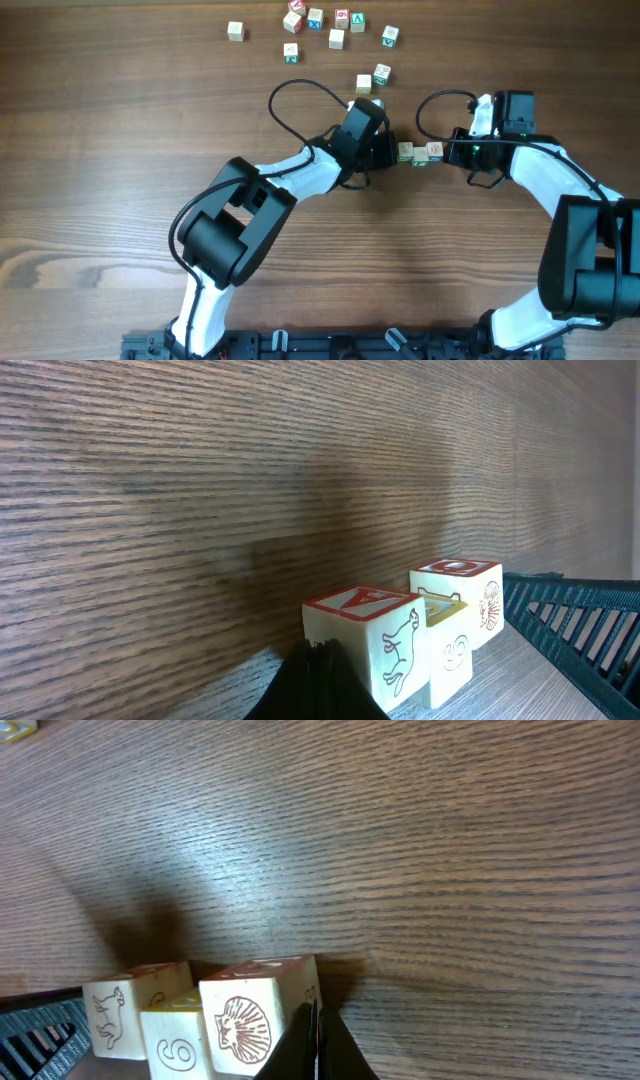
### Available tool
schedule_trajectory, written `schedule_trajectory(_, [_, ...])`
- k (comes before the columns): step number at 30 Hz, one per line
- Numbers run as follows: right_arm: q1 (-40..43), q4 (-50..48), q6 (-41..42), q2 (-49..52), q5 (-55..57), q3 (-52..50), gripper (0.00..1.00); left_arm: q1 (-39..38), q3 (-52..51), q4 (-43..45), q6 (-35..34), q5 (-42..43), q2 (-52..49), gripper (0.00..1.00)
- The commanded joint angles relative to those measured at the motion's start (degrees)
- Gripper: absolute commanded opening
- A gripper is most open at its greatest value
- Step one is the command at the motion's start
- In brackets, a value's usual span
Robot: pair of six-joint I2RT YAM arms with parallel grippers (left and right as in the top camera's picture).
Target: Form a horizontal line
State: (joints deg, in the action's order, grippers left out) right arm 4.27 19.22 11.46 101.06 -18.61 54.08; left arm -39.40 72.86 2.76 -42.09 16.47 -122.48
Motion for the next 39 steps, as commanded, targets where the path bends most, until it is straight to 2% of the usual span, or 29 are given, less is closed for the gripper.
schedule_trajectory(1, [-0.17,0.11,0.68,0.87,-3.43,-0.20,0.04,-0.35,0.13,0.02,1.38,1.05,-1.09,0.04])
schedule_trajectory(11, [-0.17,0.09,0.68,0.87,-3.10,-0.20,0.04,-0.35,0.13,0.02,1.38,1.05,-1.09,0.04])
schedule_trajectory(16, [-0.17,1.49,1.29,0.87,7.02,-0.20,0.04,-0.35,0.13,-0.11,1.38,0.42,-1.09,0.04])
schedule_trajectory(20, [-0.17,3.48,5.29,0.87,14.88,-0.20,0.04,-0.17,0.13,-0.94,1.33,-1.95,-1.09,0.04])
schedule_trajectory(22, [-0.17,4.42,5.64,0.87,15.87,-0.20,0.04,0.17,0.13,-1.42,1.33,-1.97,-1.07,0.04])
schedule_trajectory(28, [-0.17,10.10,8.61,0.87,15.30,-0.20,0.04,1.92,0.13,-4.48,0.37,-2.19,-1.07,0.04])
schedule_trajectory(35, [-0.17,20.35,8.02,0.87,3.37,-0.20,0.04,4.83,0.13,-11.41,-3.10,-3.58,-0.59,0.04])
schedule_trajectory(39, [-0.20,23.80,4.79,0.87,-0.52,-0.20,0.04,7.91,0.13,-16.17,-8.22,-6.58,0.66,0.04])
